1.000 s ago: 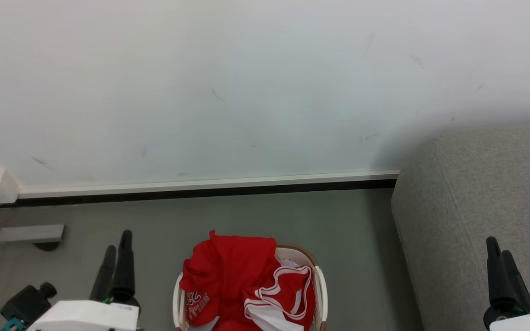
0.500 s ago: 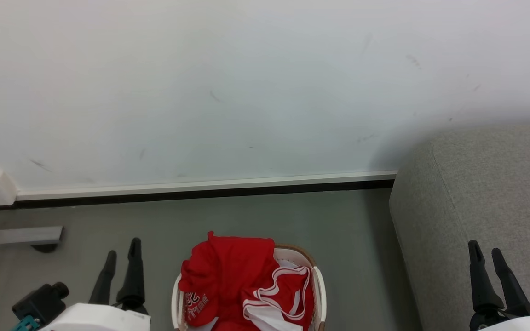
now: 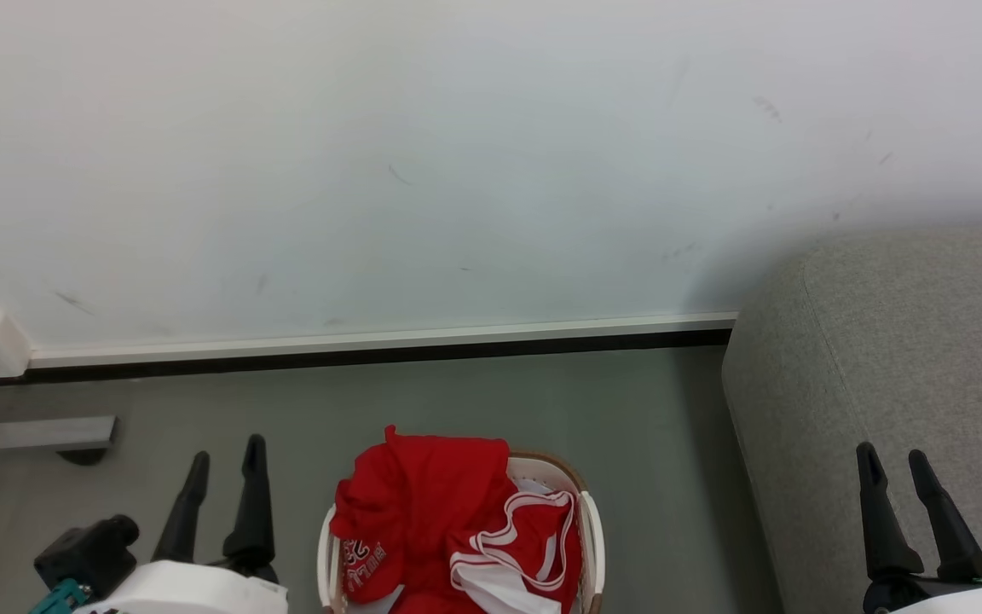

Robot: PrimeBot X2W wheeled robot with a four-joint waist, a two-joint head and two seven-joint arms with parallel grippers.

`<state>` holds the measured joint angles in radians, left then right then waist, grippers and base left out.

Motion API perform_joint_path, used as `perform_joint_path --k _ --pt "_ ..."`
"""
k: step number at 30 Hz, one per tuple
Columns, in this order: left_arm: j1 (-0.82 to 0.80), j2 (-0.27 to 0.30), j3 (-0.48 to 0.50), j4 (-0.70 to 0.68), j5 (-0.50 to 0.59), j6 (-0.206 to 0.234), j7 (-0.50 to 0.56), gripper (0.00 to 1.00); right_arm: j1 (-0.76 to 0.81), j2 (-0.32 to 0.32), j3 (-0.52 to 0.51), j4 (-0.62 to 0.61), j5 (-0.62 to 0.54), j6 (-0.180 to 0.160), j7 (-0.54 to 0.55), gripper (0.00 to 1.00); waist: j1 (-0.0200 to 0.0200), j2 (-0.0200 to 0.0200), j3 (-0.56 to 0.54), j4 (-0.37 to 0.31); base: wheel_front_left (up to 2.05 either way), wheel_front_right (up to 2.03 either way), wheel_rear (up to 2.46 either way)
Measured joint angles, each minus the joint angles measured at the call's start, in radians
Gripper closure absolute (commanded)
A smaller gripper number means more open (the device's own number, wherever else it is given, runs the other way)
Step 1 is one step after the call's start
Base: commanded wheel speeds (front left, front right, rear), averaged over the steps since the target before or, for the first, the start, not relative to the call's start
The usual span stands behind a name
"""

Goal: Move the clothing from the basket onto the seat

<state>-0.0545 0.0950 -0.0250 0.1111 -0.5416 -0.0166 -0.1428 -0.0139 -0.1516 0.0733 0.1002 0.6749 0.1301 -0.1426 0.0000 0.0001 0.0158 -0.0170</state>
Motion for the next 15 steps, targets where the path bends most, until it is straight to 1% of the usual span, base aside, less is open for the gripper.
perform_joint_path --k 15 --pt "-0.002 0.002 -0.003 -0.037 0.153 0.006 -0.035 0.0 0.001 -0.006 0.01 -0.032 -0.131 0.0 -0.035 0.0 0.0 0.0 0.009 -0.003 0.0 0.0 0.0"
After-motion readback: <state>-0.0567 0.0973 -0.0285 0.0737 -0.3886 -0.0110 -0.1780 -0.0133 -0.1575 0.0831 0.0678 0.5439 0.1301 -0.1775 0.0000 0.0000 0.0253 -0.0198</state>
